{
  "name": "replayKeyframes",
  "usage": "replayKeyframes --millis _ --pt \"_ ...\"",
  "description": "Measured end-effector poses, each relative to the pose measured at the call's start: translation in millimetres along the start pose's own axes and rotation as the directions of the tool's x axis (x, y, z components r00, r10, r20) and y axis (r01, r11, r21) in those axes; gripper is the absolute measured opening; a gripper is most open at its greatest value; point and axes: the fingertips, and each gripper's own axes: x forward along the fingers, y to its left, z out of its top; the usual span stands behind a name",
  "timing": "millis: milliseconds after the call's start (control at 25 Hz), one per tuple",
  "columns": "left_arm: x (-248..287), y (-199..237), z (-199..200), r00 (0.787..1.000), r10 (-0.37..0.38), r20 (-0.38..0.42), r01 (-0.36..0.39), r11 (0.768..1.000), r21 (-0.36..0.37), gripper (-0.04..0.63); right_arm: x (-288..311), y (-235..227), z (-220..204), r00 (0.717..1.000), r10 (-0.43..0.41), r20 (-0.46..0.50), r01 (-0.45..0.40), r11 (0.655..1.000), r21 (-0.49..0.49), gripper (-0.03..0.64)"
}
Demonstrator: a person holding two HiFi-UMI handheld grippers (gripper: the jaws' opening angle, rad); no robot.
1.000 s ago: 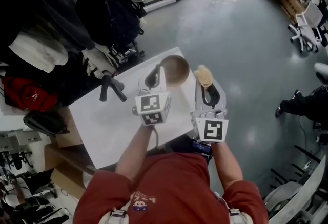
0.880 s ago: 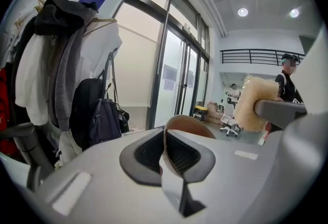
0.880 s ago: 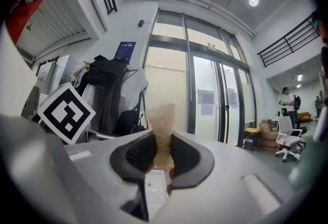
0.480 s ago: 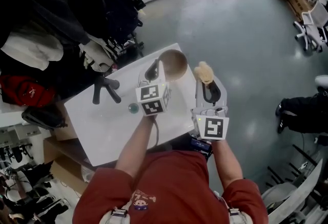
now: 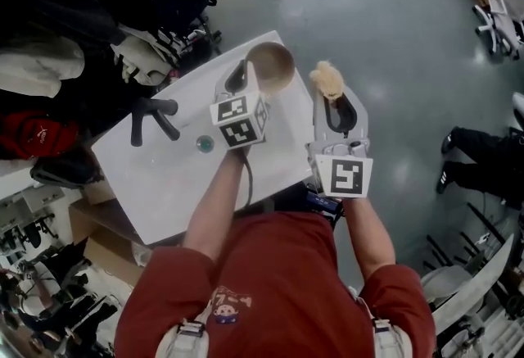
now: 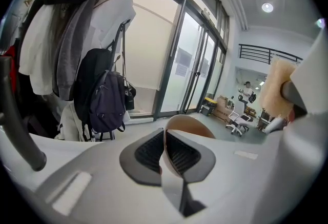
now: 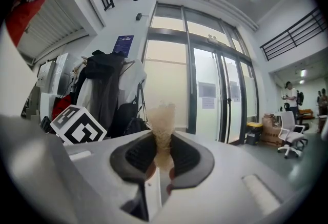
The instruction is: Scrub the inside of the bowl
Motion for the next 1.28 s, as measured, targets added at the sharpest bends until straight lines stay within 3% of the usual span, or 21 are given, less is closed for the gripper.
replayKeyframes --millis 720,920,1280 --pt "22 19 -42 0.993 0.036 -0.114 -0.049 0.993 -0.109 0.023 5 6 -6 1.0 0.019 -0.007 -0.019 0.999 0.034 0.075" --pt "24 22 -53 0.987 0.047 -0.152 -0.06 0.995 -0.082 0.037 0 8 -7 1.0 0.012 -0.009 -0.012 0.999 0.041 0.075" --pt "28 24 -50 0.991 0.02 -0.135 -0.033 0.995 -0.099 0.08 7 16 -7 1.0 0.023 -0.011 -0.022 0.999 0.025 0.075"
